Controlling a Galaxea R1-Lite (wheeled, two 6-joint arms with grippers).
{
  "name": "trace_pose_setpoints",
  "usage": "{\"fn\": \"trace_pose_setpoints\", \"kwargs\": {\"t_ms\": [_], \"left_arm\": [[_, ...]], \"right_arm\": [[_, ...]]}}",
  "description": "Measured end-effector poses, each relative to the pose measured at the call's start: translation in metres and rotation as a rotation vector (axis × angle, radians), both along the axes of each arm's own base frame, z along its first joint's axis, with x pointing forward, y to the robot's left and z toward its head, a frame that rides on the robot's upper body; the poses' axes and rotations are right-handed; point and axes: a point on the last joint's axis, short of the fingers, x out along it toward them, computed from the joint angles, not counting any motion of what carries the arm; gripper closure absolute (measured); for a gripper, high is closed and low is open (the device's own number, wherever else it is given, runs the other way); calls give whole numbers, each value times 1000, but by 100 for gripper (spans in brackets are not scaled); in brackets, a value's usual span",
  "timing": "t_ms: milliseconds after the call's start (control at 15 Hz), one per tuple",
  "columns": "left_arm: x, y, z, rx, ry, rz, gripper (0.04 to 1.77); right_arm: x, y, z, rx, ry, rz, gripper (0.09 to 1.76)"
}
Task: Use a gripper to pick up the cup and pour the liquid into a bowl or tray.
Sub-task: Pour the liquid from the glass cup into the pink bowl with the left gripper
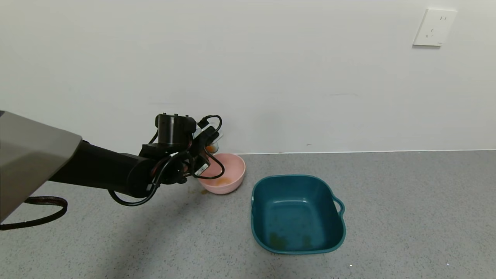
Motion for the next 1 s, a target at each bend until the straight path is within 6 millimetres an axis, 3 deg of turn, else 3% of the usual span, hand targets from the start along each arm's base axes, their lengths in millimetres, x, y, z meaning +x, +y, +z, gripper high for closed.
{"fn": "trace_pose_setpoints", "kwargs": {"t_ms": [1000], "left_arm": [[-1, -6, -4, 184, 25, -7, 53]], "right_arm": [[0, 0, 0, 0, 0, 0, 14]]}}
